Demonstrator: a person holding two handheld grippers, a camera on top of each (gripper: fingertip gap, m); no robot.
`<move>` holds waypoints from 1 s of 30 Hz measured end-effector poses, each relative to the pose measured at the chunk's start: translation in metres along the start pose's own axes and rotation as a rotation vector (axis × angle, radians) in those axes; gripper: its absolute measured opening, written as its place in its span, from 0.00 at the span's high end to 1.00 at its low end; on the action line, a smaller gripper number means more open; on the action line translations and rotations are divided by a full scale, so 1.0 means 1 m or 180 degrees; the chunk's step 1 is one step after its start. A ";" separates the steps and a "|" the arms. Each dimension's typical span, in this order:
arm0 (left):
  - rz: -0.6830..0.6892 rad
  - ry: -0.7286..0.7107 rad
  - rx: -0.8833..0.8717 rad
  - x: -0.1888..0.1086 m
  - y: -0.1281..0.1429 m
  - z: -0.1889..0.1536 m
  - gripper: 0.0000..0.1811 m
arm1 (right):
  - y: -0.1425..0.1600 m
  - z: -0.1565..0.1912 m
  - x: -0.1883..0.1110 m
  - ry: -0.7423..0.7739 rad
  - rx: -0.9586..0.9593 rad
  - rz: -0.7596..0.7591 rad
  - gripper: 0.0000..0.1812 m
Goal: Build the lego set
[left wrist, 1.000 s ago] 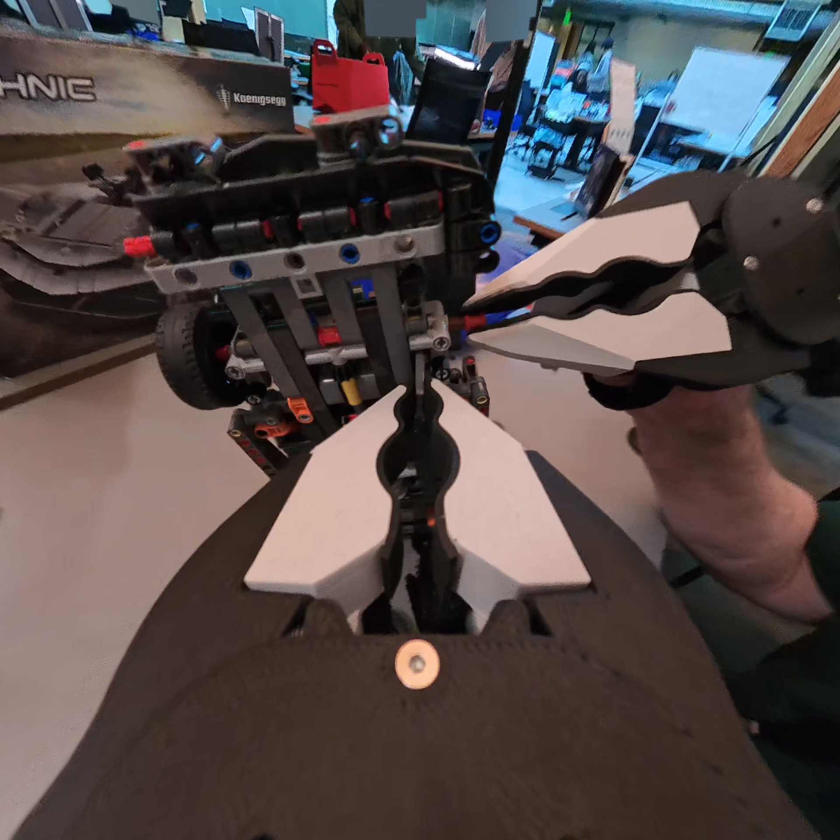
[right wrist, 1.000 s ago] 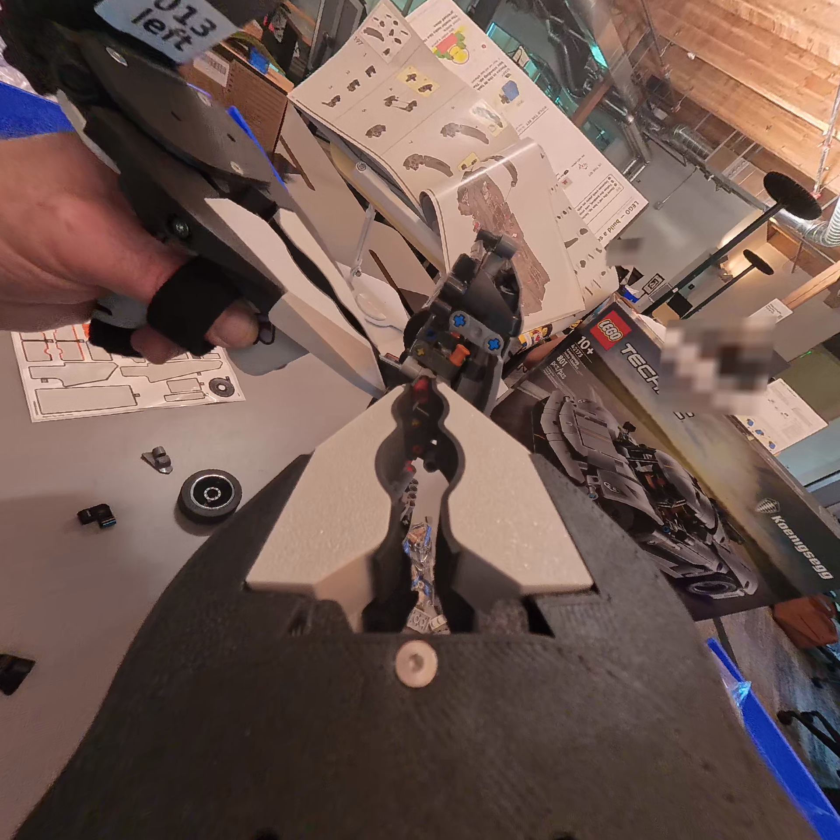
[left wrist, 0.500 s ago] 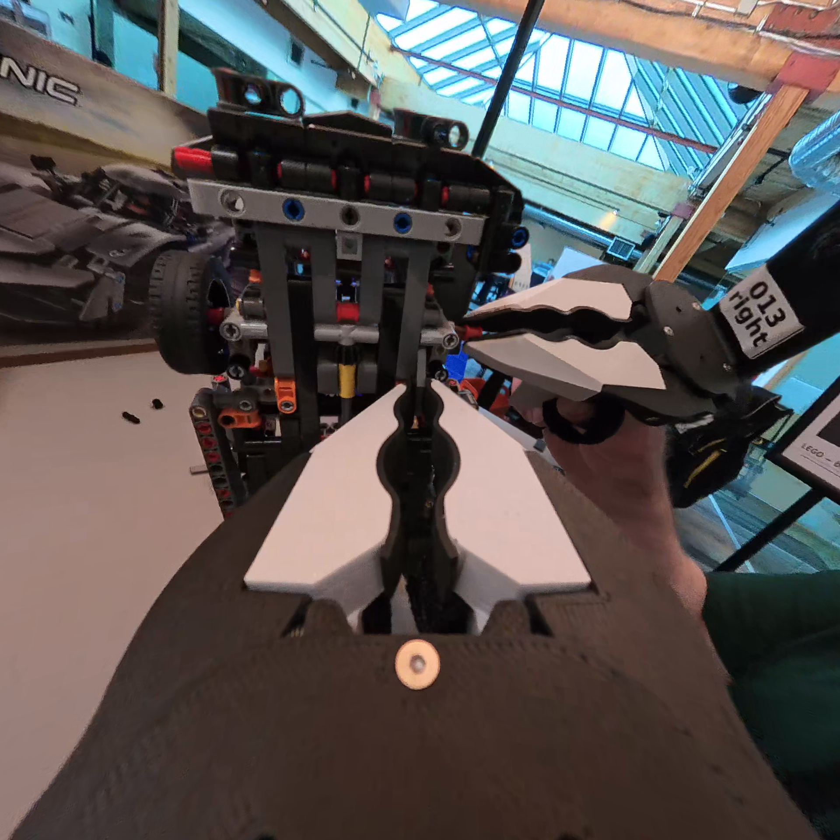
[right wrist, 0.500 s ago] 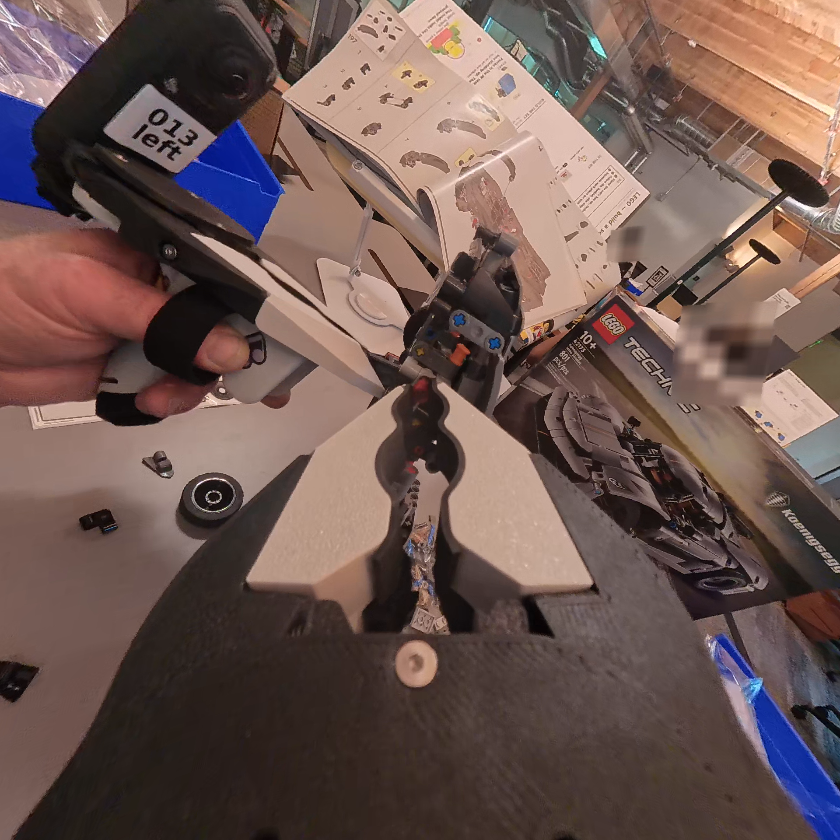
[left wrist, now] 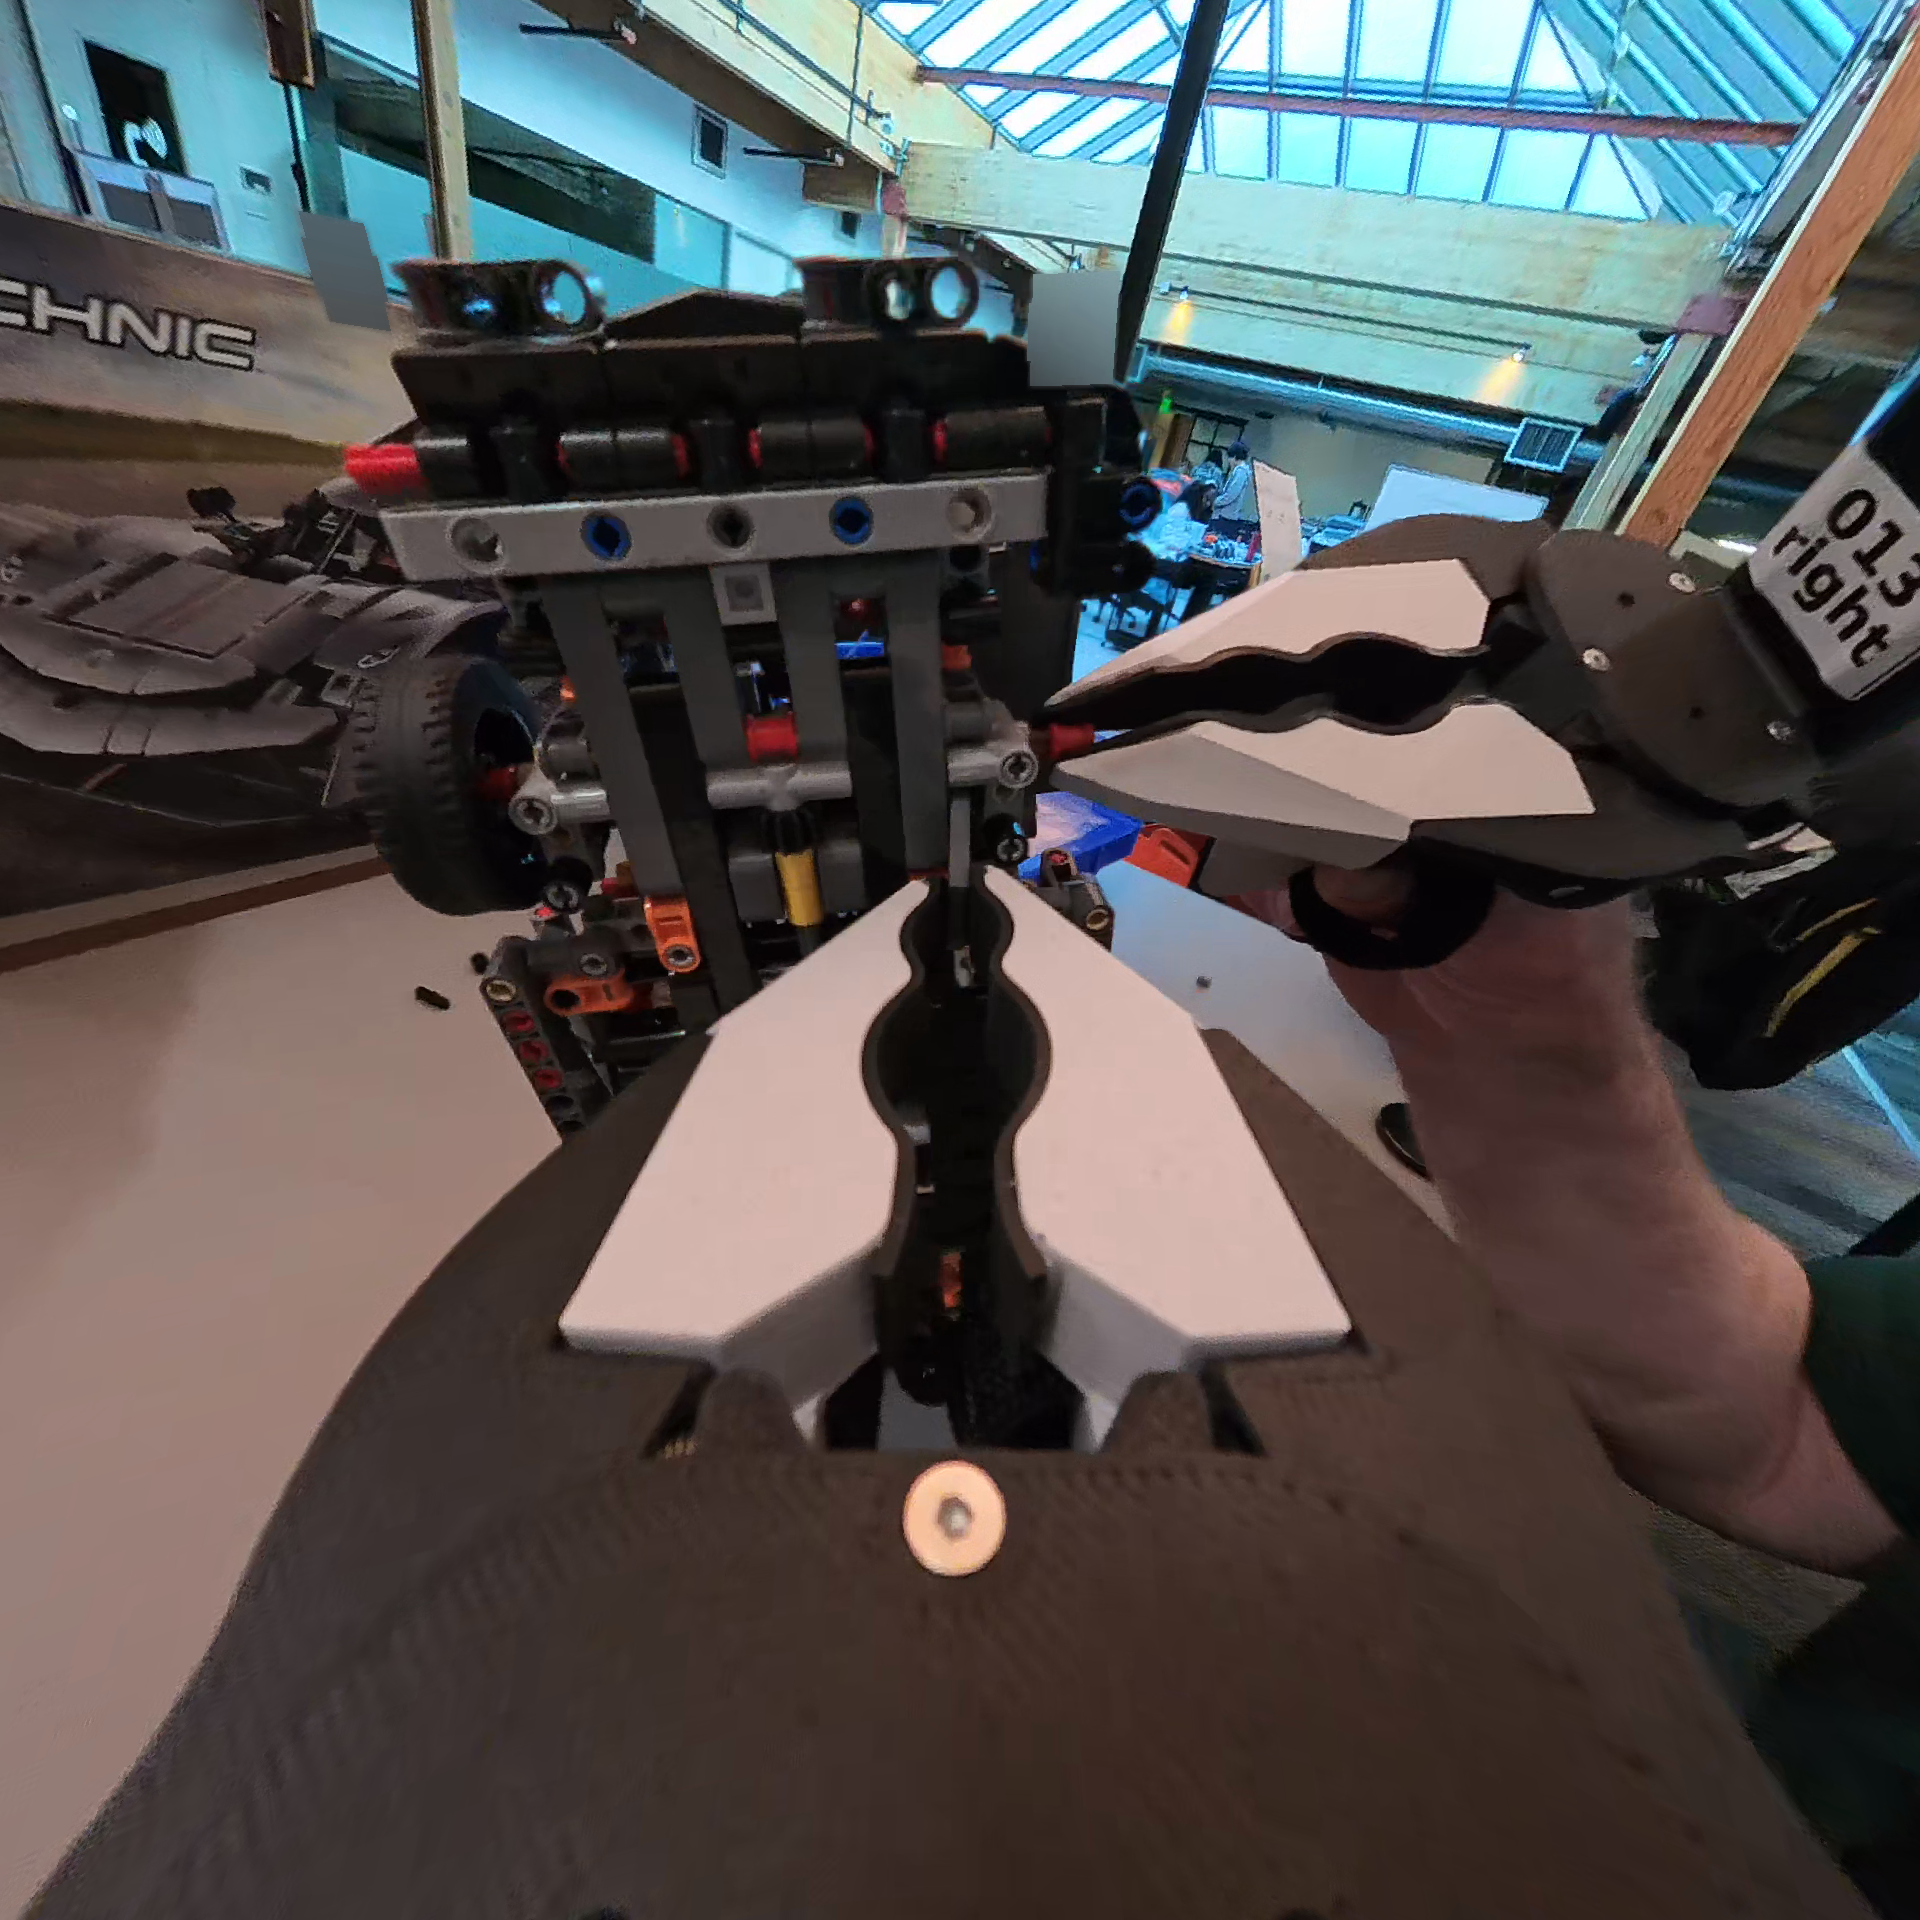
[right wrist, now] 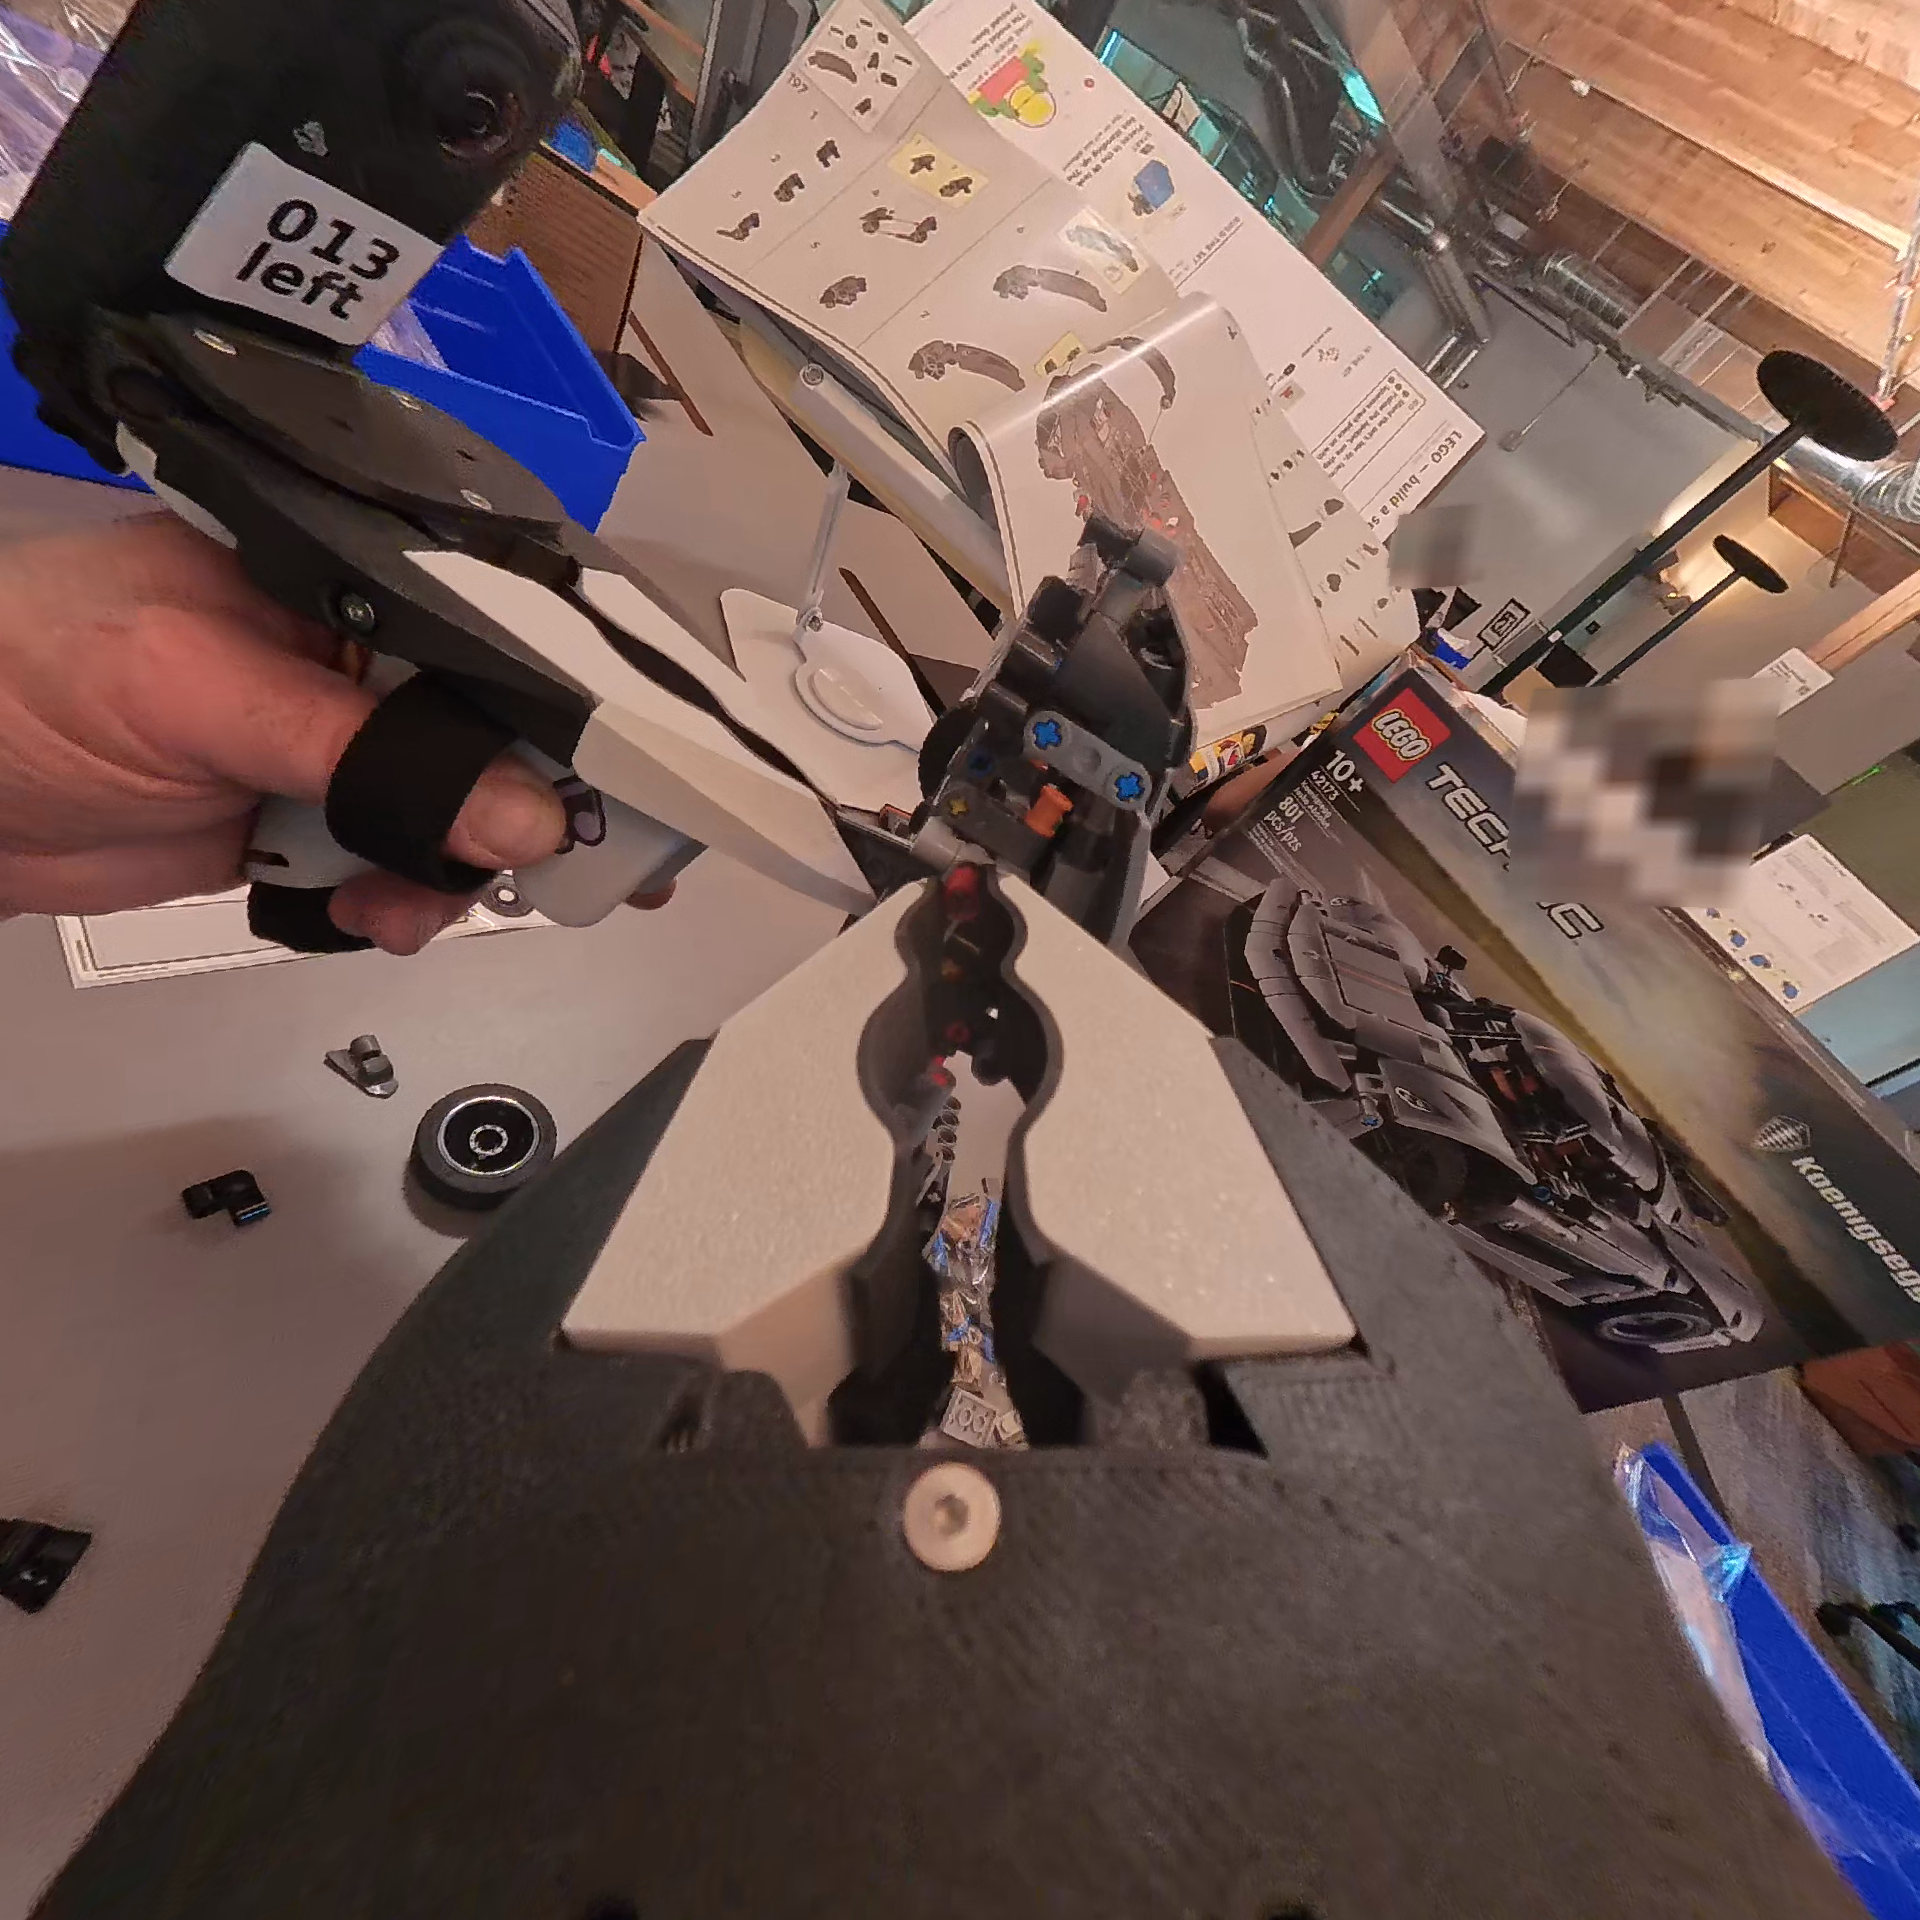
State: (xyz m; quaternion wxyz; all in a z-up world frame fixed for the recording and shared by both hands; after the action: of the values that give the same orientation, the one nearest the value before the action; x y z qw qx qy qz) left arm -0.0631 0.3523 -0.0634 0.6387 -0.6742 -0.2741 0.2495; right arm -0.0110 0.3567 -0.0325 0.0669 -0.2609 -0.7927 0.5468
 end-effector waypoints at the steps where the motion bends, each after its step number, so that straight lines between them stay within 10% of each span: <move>1: -0.0001 0.0008 -0.0003 0.000 0.000 0.000 0.99 | 0.000 0.000 0.000 0.0004 0.0000 0.0000 0.98; 20: 0.0212 -0.0012 0.0209 -0.012 0.012 0.000 0.98 | 0.002 -0.002 -0.001 0.0005 0.0035 -0.0021 0.98; 30: 0.1407 0.0069 0.0381 -0.070 0.079 0.002 0.84 | 0.003 -0.005 0.000 0.0003 0.0017 -0.0020 0.98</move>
State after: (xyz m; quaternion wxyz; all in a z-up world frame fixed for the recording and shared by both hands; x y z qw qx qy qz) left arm -0.1115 0.3031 -0.1436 0.6103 -0.6814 -0.0976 0.3920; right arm -0.0082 0.3615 -0.0334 0.0697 -0.2585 -0.7921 0.5486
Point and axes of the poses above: each gripper's, where its closed fingertips meet, x out along the fingers, y out of its underside, z = x × y across the jaws, the point moved 3 cm from there along -x, back along the fingers, and after that the axes turned 9 degrees about x, right-handed, at the moved point
